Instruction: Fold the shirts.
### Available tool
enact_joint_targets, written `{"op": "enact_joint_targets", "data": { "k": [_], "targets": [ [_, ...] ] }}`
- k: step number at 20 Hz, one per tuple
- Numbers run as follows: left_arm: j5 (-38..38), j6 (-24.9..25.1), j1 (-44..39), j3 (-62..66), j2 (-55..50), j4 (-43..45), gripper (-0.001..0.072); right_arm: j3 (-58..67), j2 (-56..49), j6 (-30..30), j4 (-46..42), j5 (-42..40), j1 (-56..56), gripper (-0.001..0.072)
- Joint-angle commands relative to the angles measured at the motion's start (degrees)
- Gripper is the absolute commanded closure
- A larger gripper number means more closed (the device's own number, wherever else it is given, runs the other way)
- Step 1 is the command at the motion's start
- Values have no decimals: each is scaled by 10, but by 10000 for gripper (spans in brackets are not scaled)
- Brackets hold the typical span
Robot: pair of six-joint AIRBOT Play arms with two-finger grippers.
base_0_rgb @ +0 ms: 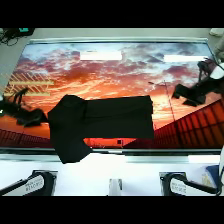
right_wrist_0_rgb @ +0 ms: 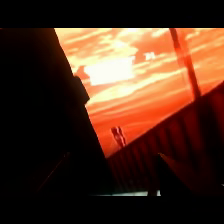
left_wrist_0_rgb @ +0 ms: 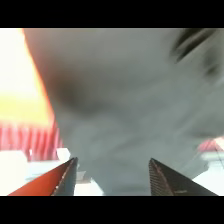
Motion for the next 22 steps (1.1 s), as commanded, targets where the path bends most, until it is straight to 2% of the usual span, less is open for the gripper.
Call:
{"op": "enact_joint_targets", "data": {
  "k": [1,5,12,13,15,16,17,18,22],
  "targets": [
    [7,10,84,-129,33,6,197,-18,2,-50,39,116,-52,158],
    [108,23,96,-207,27,-64,197,-23,3,-52,77,91,-32,158],
    [215,22,52,-221,-11,-96,201,-31,3,-57,68,85,-16,158],
    [229,19,45,-221,-11,-95,221,-42,3,-57,63,85,-16,158],
    [256,14,29,-221,-11,-95,386,-85,5,-65,71,70,-16,127],
    [261,14,19,-221,-11,-95,456,-117,9,-79,91,50,-16,60],
    [262,14,11,-221,-11,-95,579,-154,13,-84,108,29,-16,50],
    [260,15,5,-221,-10,-95,672,-187,14,-84,119,12,-16,50],
    [247,24,1,-221,9,-95,673,-289,14,-89,123,-45,-16,108]
  ]
}}
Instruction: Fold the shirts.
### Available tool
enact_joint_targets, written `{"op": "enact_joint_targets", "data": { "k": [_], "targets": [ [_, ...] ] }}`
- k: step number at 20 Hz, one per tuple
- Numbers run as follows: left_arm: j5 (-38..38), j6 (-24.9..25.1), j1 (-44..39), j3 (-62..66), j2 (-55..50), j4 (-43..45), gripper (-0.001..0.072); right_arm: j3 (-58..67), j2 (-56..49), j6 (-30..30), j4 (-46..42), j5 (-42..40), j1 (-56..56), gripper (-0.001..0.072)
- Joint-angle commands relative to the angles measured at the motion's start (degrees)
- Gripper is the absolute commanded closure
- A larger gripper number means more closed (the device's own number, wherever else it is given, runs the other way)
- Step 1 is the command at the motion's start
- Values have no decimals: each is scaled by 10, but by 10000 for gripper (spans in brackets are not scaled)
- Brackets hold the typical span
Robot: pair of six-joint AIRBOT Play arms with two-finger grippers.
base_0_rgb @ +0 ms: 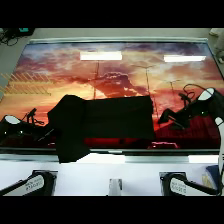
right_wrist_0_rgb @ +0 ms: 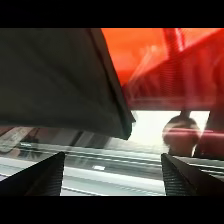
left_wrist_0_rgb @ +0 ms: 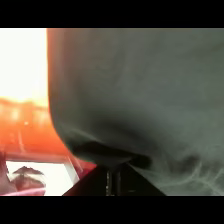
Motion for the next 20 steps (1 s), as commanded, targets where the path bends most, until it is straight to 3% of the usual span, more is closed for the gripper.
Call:
{"op": "enact_joint_targets", "data": {
  "k": [1,6,12,15,16,17,18,19,20],
  "targets": [
    [-4,9,-7,0,21,0,673,-87,1,-8,28,-65,0,108],
    [-18,18,-7,0,55,-33,673,-162,1,-24,113,-154,1,109],
    [-30,20,-7,2,78,-41,672,-178,1,-26,127,-188,2,116],
    [-43,20,-7,4,86,-41,672,-177,-8,-28,119,-206,53,131],
    [-46,19,-7,4,90,-41,672,-177,-13,-27,114,-216,76,220],
    [-49,19,-7,4,96,-41,672,-177,-15,-23,112,-227,96,376],
    [-52,17,-6,5,102,-50,673,-172,-15,-13,111,-228,106,627],
    [-59,20,-6,14,109,-70,673,-160,-14,-9,113,-220,105,689],
    [-62,34,-6,31,119,-81,673,-136,-10,-26,110,-199,104,690]
  ]
}}
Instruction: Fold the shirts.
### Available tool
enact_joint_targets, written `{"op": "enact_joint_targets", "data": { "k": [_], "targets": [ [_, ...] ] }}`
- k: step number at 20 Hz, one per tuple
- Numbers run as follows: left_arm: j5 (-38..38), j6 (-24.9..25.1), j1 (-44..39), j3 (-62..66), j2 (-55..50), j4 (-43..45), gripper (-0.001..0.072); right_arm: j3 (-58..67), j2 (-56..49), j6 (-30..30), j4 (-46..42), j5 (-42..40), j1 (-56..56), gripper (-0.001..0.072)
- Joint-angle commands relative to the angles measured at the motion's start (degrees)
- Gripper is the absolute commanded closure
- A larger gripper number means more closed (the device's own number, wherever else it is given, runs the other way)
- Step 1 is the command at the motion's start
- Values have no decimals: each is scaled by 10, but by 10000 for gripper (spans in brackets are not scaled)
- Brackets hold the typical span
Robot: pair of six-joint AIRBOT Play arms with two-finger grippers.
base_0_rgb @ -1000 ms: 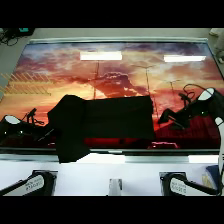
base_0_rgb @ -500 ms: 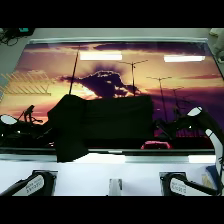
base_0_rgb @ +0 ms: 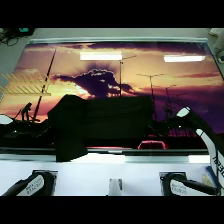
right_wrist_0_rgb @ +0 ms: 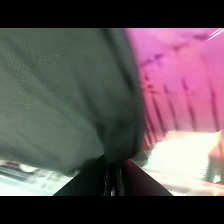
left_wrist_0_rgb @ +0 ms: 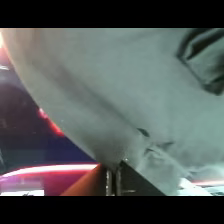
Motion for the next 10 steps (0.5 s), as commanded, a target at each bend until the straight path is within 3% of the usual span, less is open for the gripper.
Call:
{"op": "enact_joint_targets", "data": {
  "k": [1,4,8,10],
  "targets": [
    [-13,19,0,48,31,-29,674,63,11,-26,-6,41,18,690],
    [-11,5,0,217,66,-47,674,235,76,-53,-57,63,18,690],
    [78,5,0,614,86,-131,674,547,194,24,-196,-38,18,690],
    [135,-17,0,788,86,-132,674,665,248,63,-207,-57,18,690]
  ]
}}
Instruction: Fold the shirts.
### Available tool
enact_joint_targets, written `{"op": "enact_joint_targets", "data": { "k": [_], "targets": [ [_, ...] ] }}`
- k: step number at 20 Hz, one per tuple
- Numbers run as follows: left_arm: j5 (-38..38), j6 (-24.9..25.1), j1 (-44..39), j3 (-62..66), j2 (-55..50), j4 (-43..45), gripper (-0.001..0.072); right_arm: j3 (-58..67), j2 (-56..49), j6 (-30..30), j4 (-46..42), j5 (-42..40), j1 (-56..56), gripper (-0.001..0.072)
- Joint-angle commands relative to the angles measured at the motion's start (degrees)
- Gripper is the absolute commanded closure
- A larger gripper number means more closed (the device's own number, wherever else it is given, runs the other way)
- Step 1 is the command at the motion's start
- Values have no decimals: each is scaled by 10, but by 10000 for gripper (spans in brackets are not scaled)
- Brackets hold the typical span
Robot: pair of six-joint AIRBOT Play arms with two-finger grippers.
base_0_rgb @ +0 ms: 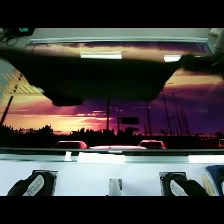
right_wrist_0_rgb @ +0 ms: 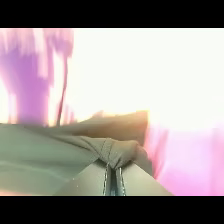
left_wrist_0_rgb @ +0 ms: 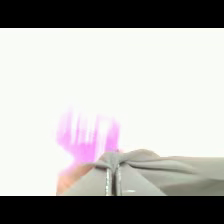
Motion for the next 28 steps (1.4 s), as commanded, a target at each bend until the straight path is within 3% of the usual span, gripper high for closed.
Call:
{"op": "enact_joint_targets", "data": {
  "k": [1,5,11,15,17,19,21,23,26,28],
  "targets": [
    [91,-42,0,296,8,-28,674,211,98,60,-60,-44,2,690],
    [42,-58,0,334,56,-27,674,238,186,64,-86,-9,2,689],
    [-16,-85,1,285,67,16,675,238,187,87,-155,90,2,689],
    [-97,-85,1,258,22,49,674,238,126,63,-211,218,2,689],
    [-147,-80,-1,207,-20,54,674,233,56,21,-215,309,2,690],
    [-173,-57,-18,129,-71,66,675,187,-16,20,-202,357,2,690],
    [-167,-57,-61,41,-127,121,675,107,-77,36,-191,335,2,690],
    [-136,-57,-108,-29,-187,170,675,25,-135,58,-193,254,2,690],
    [-65,-81,-144,-51,-303,169,674,-17,-239,131,-177,143,2,689],
    [-10,-94,-150,-44,-365,139,673,-17,-296,138,-137,75,2,689]
  ]
}}
